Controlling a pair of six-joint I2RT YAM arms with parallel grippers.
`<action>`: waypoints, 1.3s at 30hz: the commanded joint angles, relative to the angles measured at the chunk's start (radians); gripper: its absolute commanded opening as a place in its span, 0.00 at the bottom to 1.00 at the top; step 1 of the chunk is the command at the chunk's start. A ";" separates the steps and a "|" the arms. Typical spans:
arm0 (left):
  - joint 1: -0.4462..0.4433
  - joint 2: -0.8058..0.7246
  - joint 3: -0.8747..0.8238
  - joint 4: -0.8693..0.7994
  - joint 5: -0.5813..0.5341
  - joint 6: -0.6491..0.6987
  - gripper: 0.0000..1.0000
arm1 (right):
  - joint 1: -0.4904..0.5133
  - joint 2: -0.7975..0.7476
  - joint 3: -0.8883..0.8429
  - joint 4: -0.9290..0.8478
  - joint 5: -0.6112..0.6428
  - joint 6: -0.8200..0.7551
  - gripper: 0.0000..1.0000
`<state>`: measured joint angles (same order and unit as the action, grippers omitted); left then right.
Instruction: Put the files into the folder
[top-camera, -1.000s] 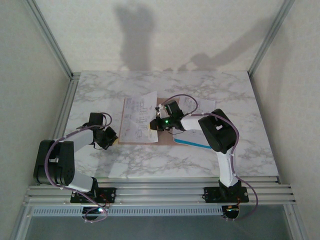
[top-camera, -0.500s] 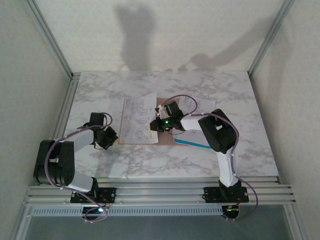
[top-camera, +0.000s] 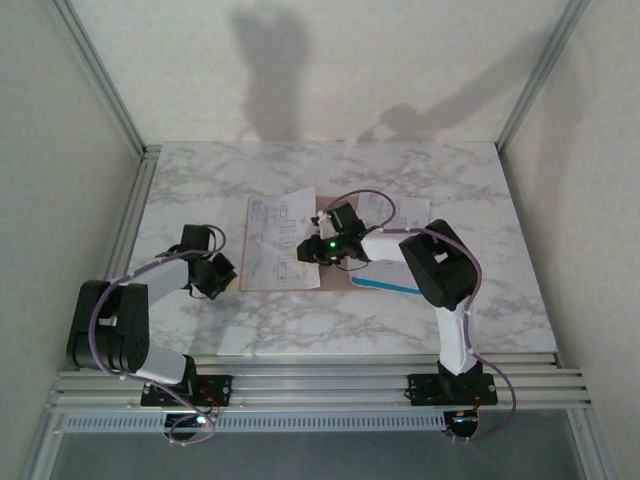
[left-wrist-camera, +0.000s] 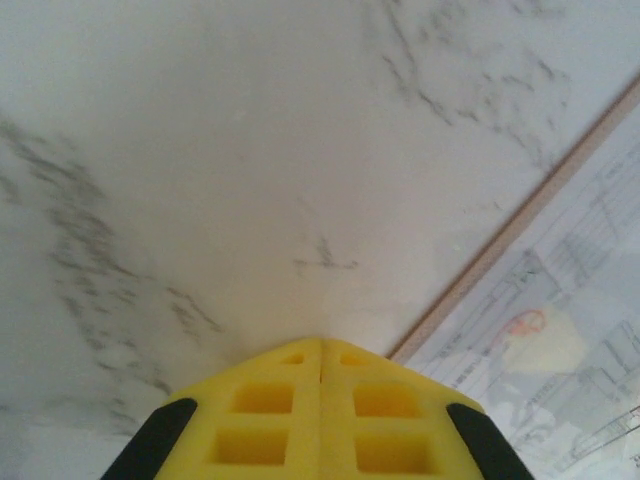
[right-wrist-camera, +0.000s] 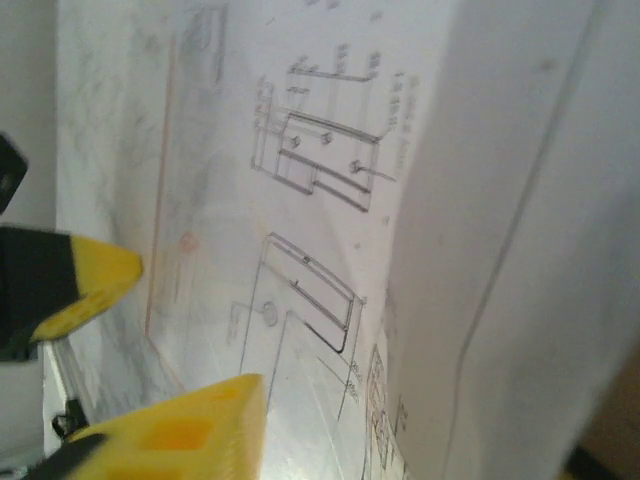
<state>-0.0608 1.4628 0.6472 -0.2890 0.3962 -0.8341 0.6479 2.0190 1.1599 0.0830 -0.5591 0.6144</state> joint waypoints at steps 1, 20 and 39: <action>-0.031 -0.044 0.061 -0.061 -0.029 0.036 0.00 | -0.008 -0.123 -0.051 -0.095 0.131 0.031 0.48; -0.356 0.179 0.344 -0.001 -0.019 0.016 0.00 | -0.123 -0.299 -0.008 -0.450 0.320 0.232 0.17; -0.435 0.246 0.187 0.090 -0.045 -0.039 0.00 | -0.048 -0.083 0.182 -0.608 0.439 0.438 0.09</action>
<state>-0.4877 1.7088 0.8696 -0.2031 0.3737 -0.8543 0.5945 1.9049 1.3048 -0.4637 -0.1673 1.0225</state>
